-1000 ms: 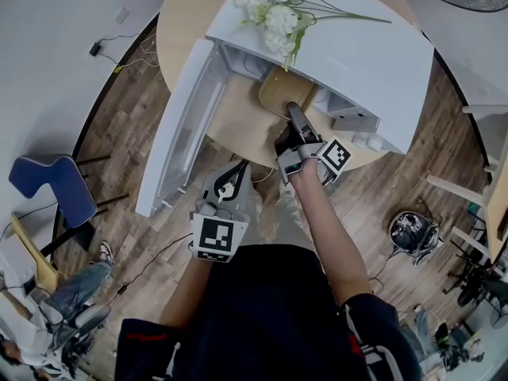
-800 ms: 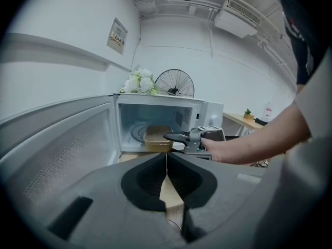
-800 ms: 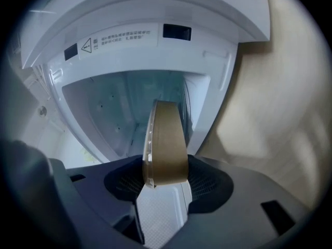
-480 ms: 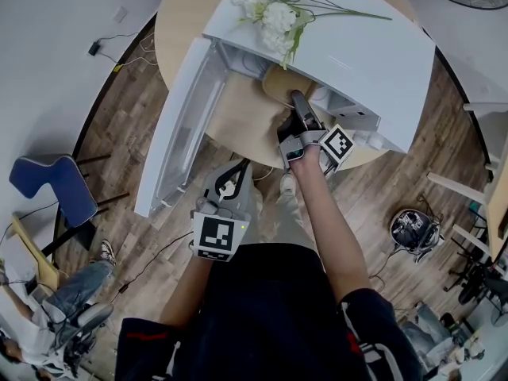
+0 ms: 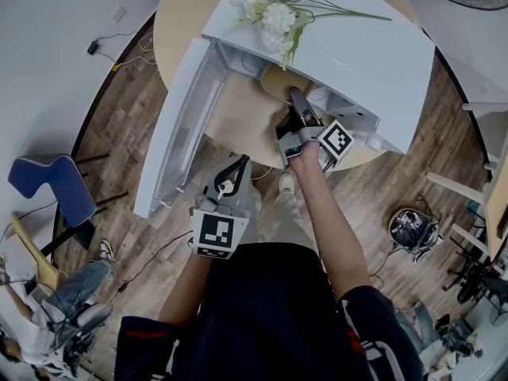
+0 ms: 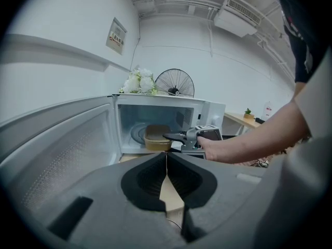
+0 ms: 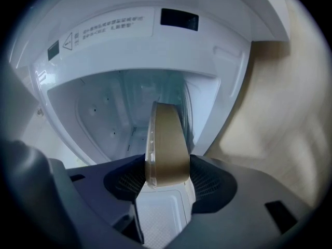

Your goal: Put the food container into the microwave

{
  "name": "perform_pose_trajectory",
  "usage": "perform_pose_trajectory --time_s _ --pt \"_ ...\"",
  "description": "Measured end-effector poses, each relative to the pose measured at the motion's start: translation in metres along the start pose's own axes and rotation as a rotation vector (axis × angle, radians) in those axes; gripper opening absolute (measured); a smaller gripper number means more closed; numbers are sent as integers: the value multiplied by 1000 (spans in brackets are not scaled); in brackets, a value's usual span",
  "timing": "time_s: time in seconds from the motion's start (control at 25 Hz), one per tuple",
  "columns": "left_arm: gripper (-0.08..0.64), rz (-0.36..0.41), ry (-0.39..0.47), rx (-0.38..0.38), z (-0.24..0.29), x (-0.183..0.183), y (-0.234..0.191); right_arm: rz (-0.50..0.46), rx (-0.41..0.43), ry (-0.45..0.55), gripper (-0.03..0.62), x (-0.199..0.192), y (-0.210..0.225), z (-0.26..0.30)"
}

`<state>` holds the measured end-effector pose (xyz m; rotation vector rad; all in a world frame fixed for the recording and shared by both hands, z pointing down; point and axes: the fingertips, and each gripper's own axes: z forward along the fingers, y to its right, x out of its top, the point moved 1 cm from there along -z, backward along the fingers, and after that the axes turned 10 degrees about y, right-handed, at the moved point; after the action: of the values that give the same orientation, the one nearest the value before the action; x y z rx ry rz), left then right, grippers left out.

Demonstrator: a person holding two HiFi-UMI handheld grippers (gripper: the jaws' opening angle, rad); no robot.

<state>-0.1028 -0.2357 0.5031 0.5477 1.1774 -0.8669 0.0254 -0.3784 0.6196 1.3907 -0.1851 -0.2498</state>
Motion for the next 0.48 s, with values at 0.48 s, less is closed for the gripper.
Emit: perform_pose_trajectory --time_s 0.48 --pt "20 3 7 -7 1 2 6 -58 22 -80 276 -13 -6 -22"
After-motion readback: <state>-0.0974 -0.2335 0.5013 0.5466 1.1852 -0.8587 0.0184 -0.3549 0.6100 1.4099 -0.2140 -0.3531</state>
